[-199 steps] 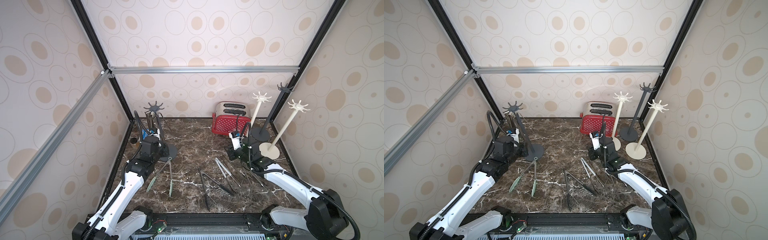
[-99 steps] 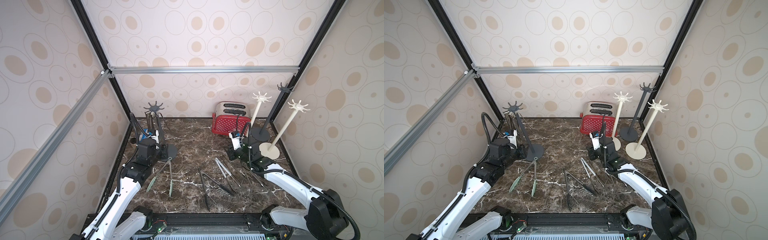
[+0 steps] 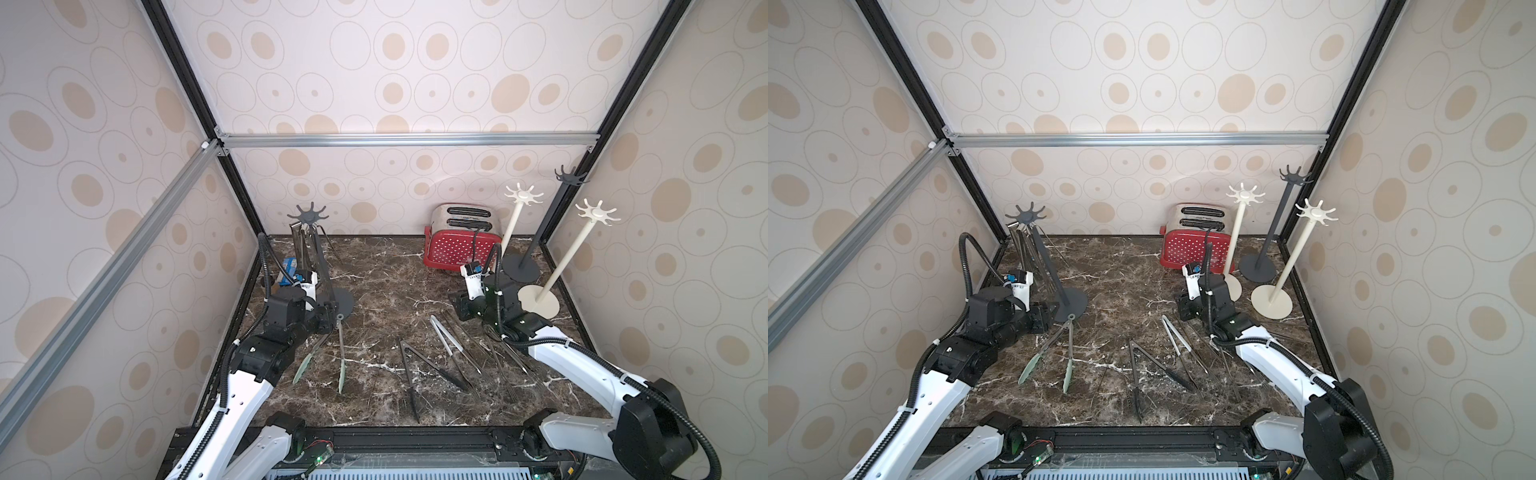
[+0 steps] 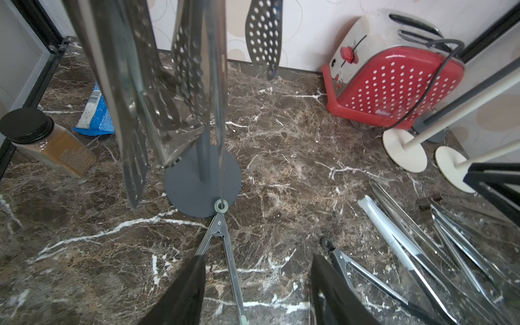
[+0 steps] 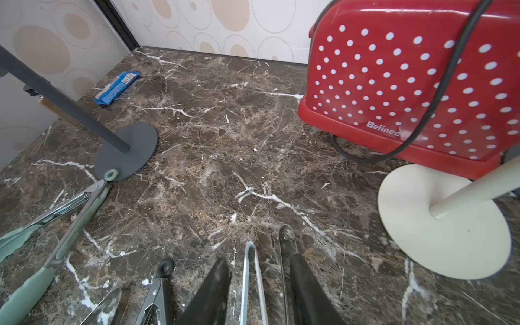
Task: Hang food tongs on kitchen utensil racks
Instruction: Hang the food tongs on the rack, then pick up the rack from the center of the board.
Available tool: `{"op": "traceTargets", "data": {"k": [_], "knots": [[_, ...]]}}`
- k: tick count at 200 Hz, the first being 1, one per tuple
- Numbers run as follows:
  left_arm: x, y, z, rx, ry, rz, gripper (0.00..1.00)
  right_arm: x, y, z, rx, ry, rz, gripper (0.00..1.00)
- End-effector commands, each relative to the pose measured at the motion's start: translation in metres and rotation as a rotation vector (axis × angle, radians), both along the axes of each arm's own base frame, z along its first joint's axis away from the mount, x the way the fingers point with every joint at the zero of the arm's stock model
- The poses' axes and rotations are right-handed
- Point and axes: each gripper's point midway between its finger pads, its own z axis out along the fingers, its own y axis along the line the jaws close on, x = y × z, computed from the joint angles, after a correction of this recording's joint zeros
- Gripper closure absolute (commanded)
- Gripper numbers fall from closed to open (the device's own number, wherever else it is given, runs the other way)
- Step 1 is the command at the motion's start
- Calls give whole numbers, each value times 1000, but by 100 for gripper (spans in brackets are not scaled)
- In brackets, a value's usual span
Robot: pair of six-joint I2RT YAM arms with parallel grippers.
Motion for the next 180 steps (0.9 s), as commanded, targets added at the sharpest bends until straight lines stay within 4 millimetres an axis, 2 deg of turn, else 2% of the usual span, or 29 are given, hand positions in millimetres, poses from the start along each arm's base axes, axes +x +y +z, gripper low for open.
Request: {"op": "traceTargets", "data": {"k": [1,51,88,97,103,130,180], "knots": [[-13,-2,4,20,1,-54,37,5,-23,10,-32,14,-113,57],[-18,-10,19,-31,-64,-97,36,11,-64,33,-81,-2,-246,40],[-27,-12,32,-69,-122,-114,34,25,-92,51,-99,-22,-329,34],[-29,-11,35,-73,-138,-112,33,28,-93,53,-105,-26,-332,32],[-30,-10,37,-77,-146,-112,32,32,-107,55,-108,-27,-371,31],[-35,-9,41,-85,-170,-114,31,45,-130,63,-97,-45,-432,28],[-34,-12,41,-98,-172,-122,31,78,-138,77,-132,-131,-401,19]]}}
